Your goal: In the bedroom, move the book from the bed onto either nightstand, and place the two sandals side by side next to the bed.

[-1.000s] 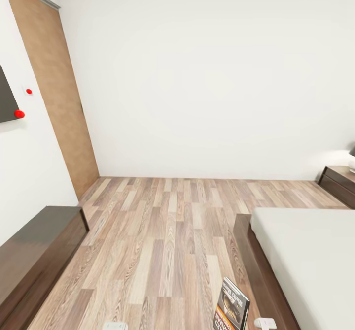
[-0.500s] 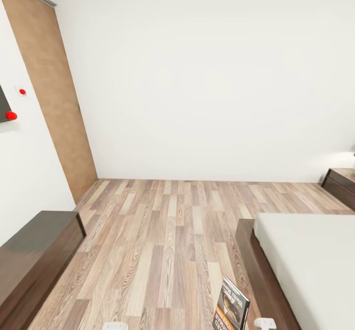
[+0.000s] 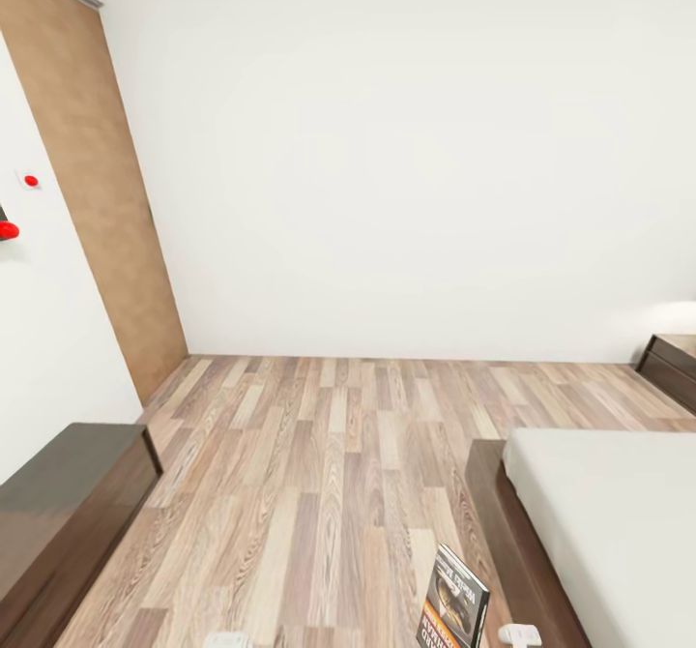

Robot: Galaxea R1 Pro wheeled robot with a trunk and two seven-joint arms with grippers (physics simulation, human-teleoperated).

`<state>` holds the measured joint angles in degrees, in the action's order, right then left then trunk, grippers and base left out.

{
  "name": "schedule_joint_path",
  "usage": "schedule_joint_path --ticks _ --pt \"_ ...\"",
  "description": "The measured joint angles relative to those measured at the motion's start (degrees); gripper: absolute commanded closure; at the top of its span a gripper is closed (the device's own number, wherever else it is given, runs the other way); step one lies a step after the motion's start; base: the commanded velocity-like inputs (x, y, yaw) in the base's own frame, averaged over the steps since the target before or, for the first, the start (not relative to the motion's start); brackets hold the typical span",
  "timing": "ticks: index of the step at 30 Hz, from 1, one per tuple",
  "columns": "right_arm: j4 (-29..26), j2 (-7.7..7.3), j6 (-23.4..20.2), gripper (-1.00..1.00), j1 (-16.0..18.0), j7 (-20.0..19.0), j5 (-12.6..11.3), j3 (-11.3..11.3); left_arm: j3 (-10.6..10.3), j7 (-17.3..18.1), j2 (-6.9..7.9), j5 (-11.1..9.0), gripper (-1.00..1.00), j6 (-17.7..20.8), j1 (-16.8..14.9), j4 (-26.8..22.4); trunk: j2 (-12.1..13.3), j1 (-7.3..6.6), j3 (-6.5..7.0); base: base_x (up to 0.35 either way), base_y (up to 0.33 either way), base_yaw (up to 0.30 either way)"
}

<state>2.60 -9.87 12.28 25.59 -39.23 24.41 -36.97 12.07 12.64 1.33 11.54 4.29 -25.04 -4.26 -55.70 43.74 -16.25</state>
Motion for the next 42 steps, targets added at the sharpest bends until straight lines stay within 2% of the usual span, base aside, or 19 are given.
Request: schedule_joint_path --ticks 42 --pt "0.0 0.0 0.0 1.0 0.0 0.04 -0.01 0.02 0.0 0.0 0.0 0.0 -1.0 0.0 0.0 0.0 0.0 0.0 0.0 0.176 0.0 0.018"
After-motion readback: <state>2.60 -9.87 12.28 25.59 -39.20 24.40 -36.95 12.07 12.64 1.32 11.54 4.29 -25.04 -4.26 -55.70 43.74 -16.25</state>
